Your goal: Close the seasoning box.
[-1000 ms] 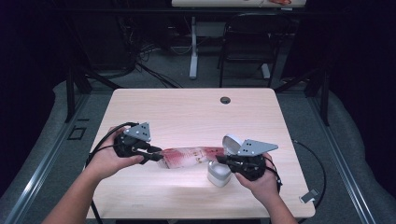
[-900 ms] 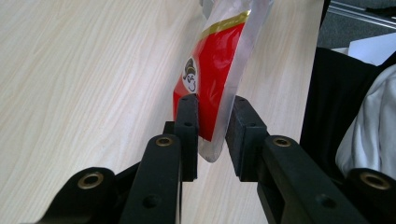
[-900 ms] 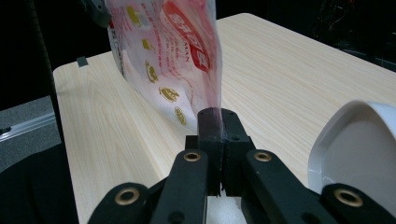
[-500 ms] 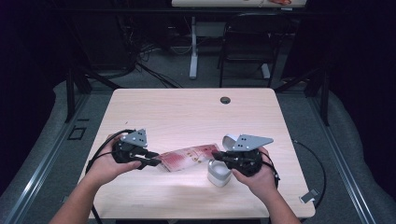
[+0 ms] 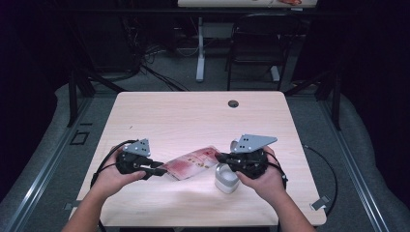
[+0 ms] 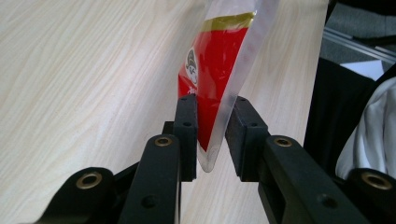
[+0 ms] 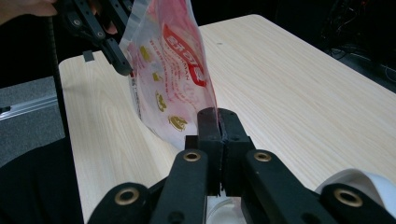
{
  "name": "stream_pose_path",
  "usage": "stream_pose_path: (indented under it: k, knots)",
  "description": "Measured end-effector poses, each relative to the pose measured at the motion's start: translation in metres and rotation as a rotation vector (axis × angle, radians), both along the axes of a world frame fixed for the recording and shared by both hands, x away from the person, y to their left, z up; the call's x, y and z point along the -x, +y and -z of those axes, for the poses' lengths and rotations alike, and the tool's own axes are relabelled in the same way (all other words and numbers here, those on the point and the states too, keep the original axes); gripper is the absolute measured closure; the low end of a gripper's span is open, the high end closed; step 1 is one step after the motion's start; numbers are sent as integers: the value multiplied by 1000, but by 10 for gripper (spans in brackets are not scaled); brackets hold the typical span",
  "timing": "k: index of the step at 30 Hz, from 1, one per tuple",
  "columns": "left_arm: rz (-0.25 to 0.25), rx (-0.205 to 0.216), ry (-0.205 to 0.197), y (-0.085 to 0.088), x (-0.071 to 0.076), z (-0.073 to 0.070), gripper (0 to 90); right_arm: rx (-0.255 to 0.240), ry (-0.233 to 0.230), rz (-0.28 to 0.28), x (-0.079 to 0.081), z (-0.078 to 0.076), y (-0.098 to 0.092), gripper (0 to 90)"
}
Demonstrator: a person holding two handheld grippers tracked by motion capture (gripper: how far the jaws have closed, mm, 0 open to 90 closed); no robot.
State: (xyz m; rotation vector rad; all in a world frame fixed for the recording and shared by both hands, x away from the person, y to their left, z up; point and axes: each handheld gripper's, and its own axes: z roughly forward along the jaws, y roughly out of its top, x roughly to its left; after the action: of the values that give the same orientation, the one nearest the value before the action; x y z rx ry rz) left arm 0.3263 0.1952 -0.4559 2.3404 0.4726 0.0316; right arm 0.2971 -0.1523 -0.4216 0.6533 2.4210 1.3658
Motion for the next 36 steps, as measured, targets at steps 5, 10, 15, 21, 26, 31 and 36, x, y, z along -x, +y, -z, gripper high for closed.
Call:
stream_pose_path:
  k: [5,10,15,21,26,31,36]
  knots:
    - [-1,-14,-13,-2,1,4,743,12,-5,-5,-1,-5,3,895]
    - [-5,-19,-21,-3,3,7,743,27,-11,-13,-2,-10,7,895]
    - [-21,7,-18,-2,2,10,743,36,-14,-19,-3,-16,11,896]
    - [-24,18,-20,0,2,13,743,70,-15,-32,-6,-24,17,896]
    - [-29,10,-30,-2,3,16,742,101,-12,-44,-8,-31,21,896]
    - [-41,6,-50,-4,5,16,740,109,-7,-50,-10,-37,25,895]
    - [-47,6,-59,-5,6,18,738,128,-3,-59,-12,-41,28,895]
